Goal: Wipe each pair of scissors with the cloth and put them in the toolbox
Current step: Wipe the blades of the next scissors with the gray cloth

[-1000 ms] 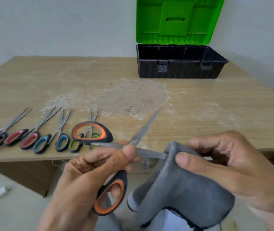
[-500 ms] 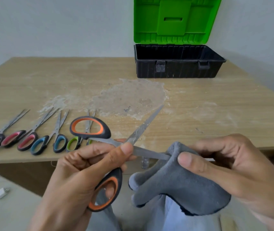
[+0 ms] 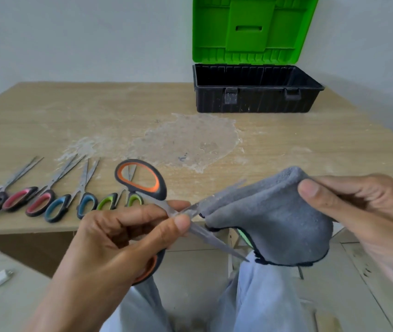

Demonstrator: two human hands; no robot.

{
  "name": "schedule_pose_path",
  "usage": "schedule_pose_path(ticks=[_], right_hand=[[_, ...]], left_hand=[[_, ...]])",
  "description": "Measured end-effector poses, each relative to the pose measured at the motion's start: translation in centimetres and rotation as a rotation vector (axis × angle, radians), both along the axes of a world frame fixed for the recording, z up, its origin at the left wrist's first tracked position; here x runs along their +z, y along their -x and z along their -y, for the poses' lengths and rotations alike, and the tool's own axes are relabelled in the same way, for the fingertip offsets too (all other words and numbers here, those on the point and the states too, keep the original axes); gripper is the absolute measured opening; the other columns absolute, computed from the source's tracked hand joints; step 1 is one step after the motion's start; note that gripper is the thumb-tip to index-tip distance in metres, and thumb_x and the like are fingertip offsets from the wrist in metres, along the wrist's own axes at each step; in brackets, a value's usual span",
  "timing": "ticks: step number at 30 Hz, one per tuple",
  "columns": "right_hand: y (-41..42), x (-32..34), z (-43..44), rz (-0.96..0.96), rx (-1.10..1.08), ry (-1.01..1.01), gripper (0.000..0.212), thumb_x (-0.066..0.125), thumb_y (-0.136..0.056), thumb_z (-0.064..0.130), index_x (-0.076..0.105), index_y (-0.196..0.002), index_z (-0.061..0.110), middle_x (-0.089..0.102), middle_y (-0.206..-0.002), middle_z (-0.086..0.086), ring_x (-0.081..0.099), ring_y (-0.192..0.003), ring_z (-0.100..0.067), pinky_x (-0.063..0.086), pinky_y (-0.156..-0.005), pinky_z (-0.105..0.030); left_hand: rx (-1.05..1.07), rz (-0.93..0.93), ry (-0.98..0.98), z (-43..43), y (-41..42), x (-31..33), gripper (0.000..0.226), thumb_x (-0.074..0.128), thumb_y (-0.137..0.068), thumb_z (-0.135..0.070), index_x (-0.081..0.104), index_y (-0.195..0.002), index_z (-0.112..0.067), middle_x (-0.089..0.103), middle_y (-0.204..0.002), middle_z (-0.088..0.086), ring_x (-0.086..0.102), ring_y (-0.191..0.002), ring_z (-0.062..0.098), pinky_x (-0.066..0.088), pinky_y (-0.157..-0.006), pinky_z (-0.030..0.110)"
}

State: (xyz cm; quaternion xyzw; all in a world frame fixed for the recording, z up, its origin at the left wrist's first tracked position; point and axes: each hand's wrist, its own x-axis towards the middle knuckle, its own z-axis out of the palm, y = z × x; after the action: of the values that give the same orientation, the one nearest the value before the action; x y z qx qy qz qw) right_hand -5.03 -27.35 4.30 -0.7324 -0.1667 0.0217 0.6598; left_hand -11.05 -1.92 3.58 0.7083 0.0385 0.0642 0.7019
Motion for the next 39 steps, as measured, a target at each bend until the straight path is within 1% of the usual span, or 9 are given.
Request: schedule_pose_path(ticks=[5,9,13,16,19,24,28,33,39], right_hand=[[-0.4,0.5,0.1,0.039,0.043,0.066,0.024,0.069,-0.076,0.032,0.086,-0.091,0.040,0.084,-0.099,0.005,0.080,-0.097,-0.008,0.058,-0.081,-0.013],[-0.7,0.4,0.8,0.049,0.097,0.194,0.017,0.076,-0.087,0.035,0.085,-0.101,0.037,0.084,-0.103,0.004,0.080,-0.101,-0.015,0.059,-0.091,-0.026],[-0.9,0.9,0.8,0.031,0.200,0.341,0.026,0.068,-0.090,0.053,0.085,-0.104,0.038,0.083,-0.096,0.004,0.079,-0.093,-0.018,0.057,-0.087,-0.020],[-1.0,1.5,-0.5,-0.017,0.330,0.387,0.025,0.068,-0.096,0.050,0.085,-0.107,0.035,0.079,-0.089,0.022,0.075,-0.086,0.003,0.047,-0.082,-0.002],[-0.8,2.0,-1.9,-0.009,0.392,0.423,0.025,0.068,-0.087,0.046,0.087,-0.099,0.034,0.070,-0.070,0.029,0.067,-0.068,0.010,0.043,-0.068,0.001],[-0.1,1.7,-3.7,0.091,0.378,0.508,0.022,0.066,-0.090,0.054,0.084,-0.088,0.041,0.077,-0.073,0.004,0.068,-0.064,-0.019,0.054,-0.062,-0.036],[-0.2,1.5,-3.8,0.098,0.314,0.448,0.018,0.072,-0.088,0.045,0.085,-0.086,0.033,0.079,-0.076,0.011,0.073,-0.069,-0.005,0.051,-0.063,-0.014],[-0.1,1.0,-4.1,0.076,0.273,0.402,0.019,0.073,-0.082,0.047,0.086,-0.086,0.033,0.081,-0.079,0.009,0.077,-0.075,-0.013,0.058,-0.067,-0.026],[-0.2,0.6,-4.3,0.005,0.359,0.400,0.013,0.079,-0.082,0.046,0.083,-0.078,0.034,0.075,-0.070,0.012,0.066,-0.063,0.002,0.045,-0.060,-0.008]], left_hand=[[-0.102,0.013,-0.145,-0.4,0.2,0.4,0.013,0.082,-0.065,-0.019,0.077,-0.054,-0.015,0.075,-0.065,-0.006,0.059,-0.047,-0.007,0.040,-0.048,0.002],[-0.185,0.055,-0.289,-1.4,0.1,-0.3,0.023,0.078,-0.063,-0.048,0.081,-0.070,-0.027,0.079,-0.090,-0.012,0.074,-0.092,0.014,0.061,-0.080,0.033],[-0.238,0.039,-0.358,-1.0,0.1,0.2,0.019,0.078,-0.065,-0.054,0.081,-0.073,-0.037,0.079,-0.087,-0.007,0.074,-0.084,0.027,0.060,-0.072,0.042],[-0.258,-0.004,-0.337,-0.7,-0.1,0.6,0.008,0.078,-0.066,-0.043,0.080,-0.068,-0.036,0.079,-0.085,-0.008,0.071,-0.064,0.016,0.057,-0.056,0.023],[-0.321,0.035,-0.373,-0.2,-0.3,1.1,0.011,0.079,-0.068,-0.032,0.076,-0.058,-0.033,0.077,-0.075,-0.009,0.072,-0.091,0.002,0.057,-0.070,0.018],[-0.248,0.059,-0.386,-0.1,-0.4,1.0,0.011,0.082,-0.065,-0.038,0.080,-0.076,-0.039,0.074,-0.066,-0.004,0.066,-0.059,0.009,0.057,-0.059,0.029],[-0.266,-0.040,-0.300,-0.6,-0.1,0.8,0.030,0.082,-0.057,-0.037,0.080,-0.087,-0.041,0.078,-0.079,-0.006,0.074,-0.077,0.006,0.059,-0.074,0.021],[-0.188,-0.063,-0.254,-0.4,0.0,0.8,0.034,0.081,-0.057,-0.030,0.076,-0.085,-0.050,0.078,-0.080,-0.014,0.074,-0.078,-0.001,0.052,-0.066,0.006],[-0.243,-0.080,-0.256,-0.8,0.2,0.8,0.027,0.079,-0.064,-0.030,0.080,-0.089,-0.038,0.079,-0.082,-0.011,0.075,-0.080,0.004,0.053,-0.069,0.007]])
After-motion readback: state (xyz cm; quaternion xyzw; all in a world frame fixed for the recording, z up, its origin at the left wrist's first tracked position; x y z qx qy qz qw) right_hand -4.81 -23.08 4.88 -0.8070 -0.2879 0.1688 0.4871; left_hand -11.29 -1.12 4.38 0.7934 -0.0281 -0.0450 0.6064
